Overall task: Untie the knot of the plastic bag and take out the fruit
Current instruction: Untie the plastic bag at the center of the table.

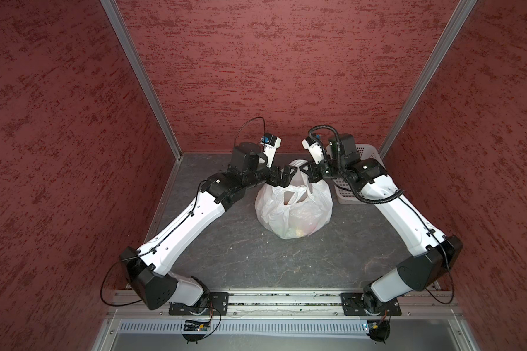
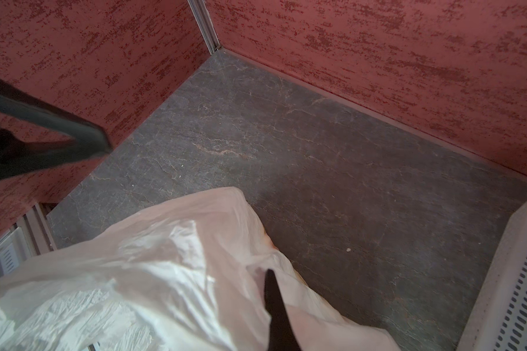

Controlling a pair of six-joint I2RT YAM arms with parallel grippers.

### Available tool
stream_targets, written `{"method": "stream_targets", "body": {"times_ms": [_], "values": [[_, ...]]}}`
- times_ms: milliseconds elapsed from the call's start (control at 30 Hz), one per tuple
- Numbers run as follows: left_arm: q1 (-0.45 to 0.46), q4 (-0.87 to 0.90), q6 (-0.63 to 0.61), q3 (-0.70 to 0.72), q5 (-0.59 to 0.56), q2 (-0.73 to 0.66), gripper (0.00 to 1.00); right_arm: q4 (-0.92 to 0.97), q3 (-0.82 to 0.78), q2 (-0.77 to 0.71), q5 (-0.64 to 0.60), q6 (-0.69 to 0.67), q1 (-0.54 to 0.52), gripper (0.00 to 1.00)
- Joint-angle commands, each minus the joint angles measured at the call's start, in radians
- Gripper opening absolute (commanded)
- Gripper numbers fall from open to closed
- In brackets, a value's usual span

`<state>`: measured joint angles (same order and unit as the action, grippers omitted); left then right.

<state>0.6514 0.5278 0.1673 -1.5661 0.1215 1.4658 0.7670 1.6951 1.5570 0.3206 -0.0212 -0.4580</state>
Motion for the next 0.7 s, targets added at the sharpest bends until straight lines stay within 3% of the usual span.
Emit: {"method": "stream_targets", "body": {"times_ms": [0,67,300,567,667], "values": [[0.003,0.163,0.018,-0.05,-0.064,0.075,0.99,-0.044,0.001,-0.062,-0.036,0.029,-0.011,0.0],[0.015,0.178,0.001,-0.042,-0.064,0.093,0.99,-0.043,-0.009,-0.072,-0.052,0.03,-0.011,0.0],[-0.026,0.307,0.028,0.072,-0.295,0.1,1.0,-0.057,-0.059,-0.127,-0.072,0.033,-0.011,0.0],[-0.104,0.345,0.022,0.236,-0.313,0.017,1.0,-0.071,-0.115,-0.147,-0.078,0.045,-0.01,0.0],[-0.103,0.285,0.005,0.259,-0.254,-0.031,1.0,-0.084,-0.126,-0.15,-0.064,0.054,-0.011,0.0]]}}
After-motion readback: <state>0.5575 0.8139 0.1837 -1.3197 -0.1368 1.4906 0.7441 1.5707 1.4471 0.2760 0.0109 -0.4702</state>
